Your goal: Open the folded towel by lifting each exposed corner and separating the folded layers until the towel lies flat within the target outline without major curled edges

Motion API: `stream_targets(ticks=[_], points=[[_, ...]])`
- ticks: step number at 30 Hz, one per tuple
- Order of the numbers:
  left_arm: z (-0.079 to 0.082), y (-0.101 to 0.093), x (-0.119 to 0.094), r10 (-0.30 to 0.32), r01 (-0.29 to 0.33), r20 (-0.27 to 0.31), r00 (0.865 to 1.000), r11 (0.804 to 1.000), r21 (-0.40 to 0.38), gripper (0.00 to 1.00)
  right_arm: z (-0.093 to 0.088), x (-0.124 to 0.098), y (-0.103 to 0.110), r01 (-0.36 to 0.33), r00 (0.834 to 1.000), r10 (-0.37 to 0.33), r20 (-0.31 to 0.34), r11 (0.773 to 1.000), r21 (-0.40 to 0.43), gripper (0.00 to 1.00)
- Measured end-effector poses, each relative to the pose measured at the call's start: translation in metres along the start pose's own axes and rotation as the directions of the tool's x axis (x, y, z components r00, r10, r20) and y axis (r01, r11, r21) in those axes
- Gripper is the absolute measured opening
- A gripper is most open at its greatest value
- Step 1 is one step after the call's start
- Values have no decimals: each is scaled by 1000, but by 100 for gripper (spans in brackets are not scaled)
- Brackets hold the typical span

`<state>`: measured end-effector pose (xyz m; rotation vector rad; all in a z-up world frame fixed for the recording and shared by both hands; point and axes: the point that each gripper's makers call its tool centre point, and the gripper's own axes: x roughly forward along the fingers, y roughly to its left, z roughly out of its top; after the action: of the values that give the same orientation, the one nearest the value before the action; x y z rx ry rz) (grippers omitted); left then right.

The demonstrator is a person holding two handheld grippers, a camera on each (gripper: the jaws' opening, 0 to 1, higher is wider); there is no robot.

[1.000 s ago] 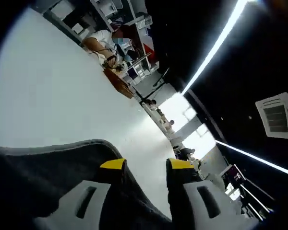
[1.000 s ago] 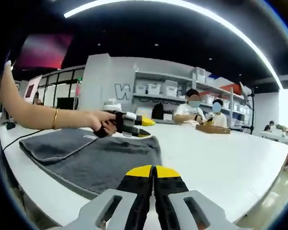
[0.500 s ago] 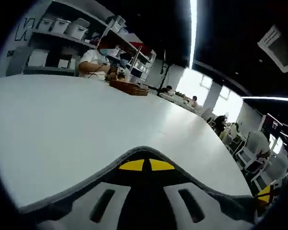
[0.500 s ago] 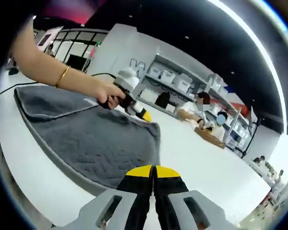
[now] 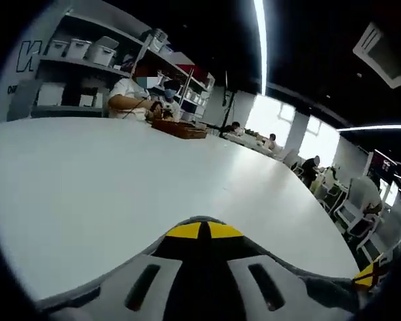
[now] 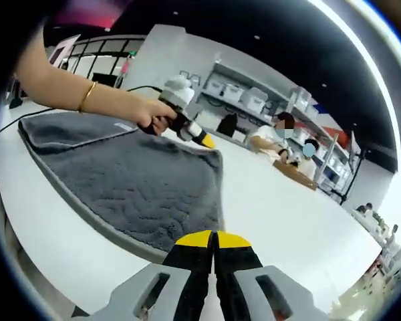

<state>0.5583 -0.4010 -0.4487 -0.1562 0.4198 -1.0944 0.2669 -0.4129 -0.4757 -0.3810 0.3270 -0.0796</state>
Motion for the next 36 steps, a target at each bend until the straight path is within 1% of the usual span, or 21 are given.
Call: stream_targets(ticks=[5, 8, 11, 15, 20, 27, 30, 33, 36], points=[[-3, -2, 7, -4, 4, -13, 1000, 1000, 17, 0, -5, 1, 2, -7, 1000, 7, -9, 1000, 10, 0], [-4, -1, 8, -2, 3, -13, 1000, 1000, 16, 0, -6, 2, 1, -7, 1000, 7, -10, 1000, 14, 0], [-5, 0, 12, -3, 3, -13, 1000, 1000, -1, 0, -7, 2, 1, -7, 1000, 8, -9, 1000, 23, 0], [-9, -4, 23, -1, 1, -33, 999, 1000, 10, 0, -6, 3, 2, -8, 1000, 8, -7, 1000, 28, 0], [-15, -4, 30, 7, -6, -62, 998, 1000, 20, 0, -6, 2, 3, -3, 1000, 3, -4, 999, 33, 0], [-27, -7, 30, 10, -8, -97, 995, 1000, 27, 0, -7, 1, 3, -5, 1000, 5, -7, 999, 32, 0], [-32, -3, 31, 29, -24, -114, 993, 999, 46, 0, -7, 1, 3, -6, 1000, 6, -7, 999, 34, 0], [-32, -3, 32, 28, -22, -118, 993, 998, 51, 0, -7, 1, 3, -5, 1000, 5, -5, 999, 39, 0], [-30, -6, 29, 35, -24, -123, 992, 996, 87, 0, -6, 1, 3, -3, 1000, 3, 2, 999, 49, 0]])
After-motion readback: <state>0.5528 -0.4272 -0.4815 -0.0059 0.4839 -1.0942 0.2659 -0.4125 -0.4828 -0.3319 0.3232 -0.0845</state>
